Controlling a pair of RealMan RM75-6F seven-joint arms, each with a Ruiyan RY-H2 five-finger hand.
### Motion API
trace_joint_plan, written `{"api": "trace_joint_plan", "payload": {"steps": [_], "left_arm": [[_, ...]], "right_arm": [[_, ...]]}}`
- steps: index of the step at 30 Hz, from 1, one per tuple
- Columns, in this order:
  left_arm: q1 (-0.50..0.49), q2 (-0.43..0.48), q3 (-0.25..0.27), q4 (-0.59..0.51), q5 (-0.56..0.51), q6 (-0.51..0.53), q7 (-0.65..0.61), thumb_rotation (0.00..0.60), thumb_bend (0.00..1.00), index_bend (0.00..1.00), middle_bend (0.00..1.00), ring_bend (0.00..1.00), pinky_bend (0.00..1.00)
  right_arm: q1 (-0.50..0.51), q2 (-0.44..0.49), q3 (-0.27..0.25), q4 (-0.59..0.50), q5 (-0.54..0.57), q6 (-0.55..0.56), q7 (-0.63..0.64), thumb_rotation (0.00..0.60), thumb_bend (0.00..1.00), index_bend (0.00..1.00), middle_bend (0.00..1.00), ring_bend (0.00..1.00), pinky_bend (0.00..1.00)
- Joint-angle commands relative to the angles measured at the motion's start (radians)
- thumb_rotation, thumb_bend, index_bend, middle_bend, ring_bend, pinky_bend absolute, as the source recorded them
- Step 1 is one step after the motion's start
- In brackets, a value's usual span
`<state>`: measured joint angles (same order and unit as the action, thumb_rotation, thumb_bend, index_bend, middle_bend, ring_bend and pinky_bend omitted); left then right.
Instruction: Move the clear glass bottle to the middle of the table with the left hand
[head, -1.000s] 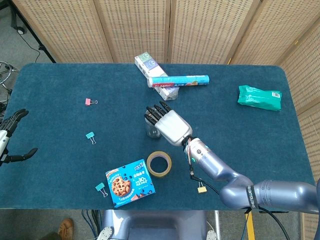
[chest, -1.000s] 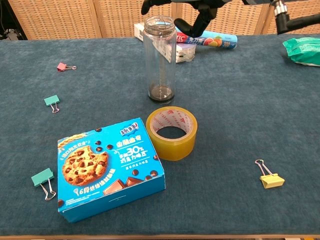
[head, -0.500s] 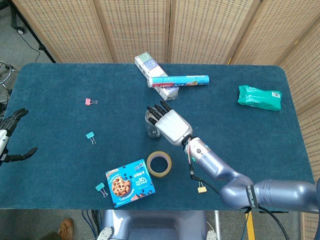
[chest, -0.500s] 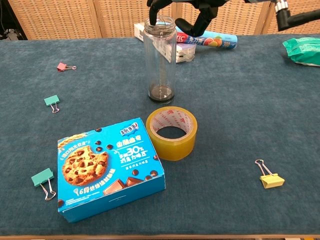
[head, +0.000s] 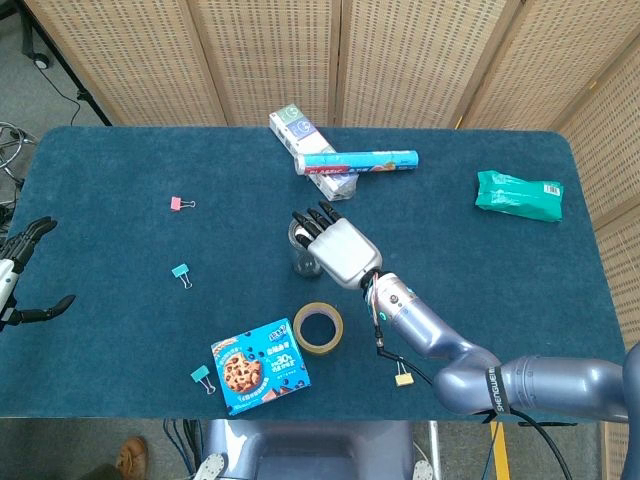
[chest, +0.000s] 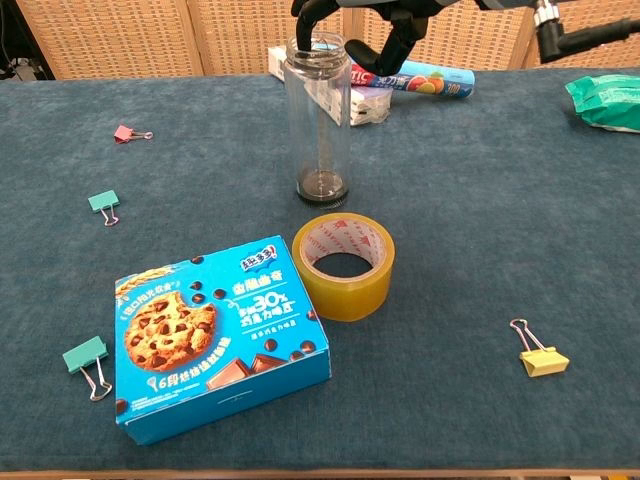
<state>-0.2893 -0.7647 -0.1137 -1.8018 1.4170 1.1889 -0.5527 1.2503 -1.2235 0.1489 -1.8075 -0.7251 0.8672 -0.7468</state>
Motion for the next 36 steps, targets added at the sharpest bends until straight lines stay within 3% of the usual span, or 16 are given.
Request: {"api": "trace_joint_plan", "payload": {"steps": [1, 22, 36], "left_arm": [[0.001, 0.001, 0.0, 0.0, 0.0, 0.002, -0.001, 0.6, 0.25, 0.0, 0.0, 0.0, 0.0], [-0.001, 0.003, 0.0, 0.001, 0.0, -0.003, -0.004, 0.6, 0.26, 0.0, 0.0, 0.0, 0.0], [0.001, 0.006, 0.0, 0.001, 0.0, -0.001, -0.009, 0.6, 0.25, 0.0, 0.0, 0.0, 0.0]], "right_arm": [[0.008, -0.007, 0.0, 0.009, 0.014, -0.001, 0.003, 0.6, 0.77, 0.24, 0.0, 0.0, 0.0], [0.016, 0.018, -0.005, -0.018, 0.009, 0.019, 0.023, 0.6, 0.77, 0.25, 0.0, 0.0, 0.0], [0.003, 0.064, 0.024, -0.061, -0.021, 0.061, 0.055, 0.6, 0.77, 0.24, 0.0, 0.0, 0.0]]}}
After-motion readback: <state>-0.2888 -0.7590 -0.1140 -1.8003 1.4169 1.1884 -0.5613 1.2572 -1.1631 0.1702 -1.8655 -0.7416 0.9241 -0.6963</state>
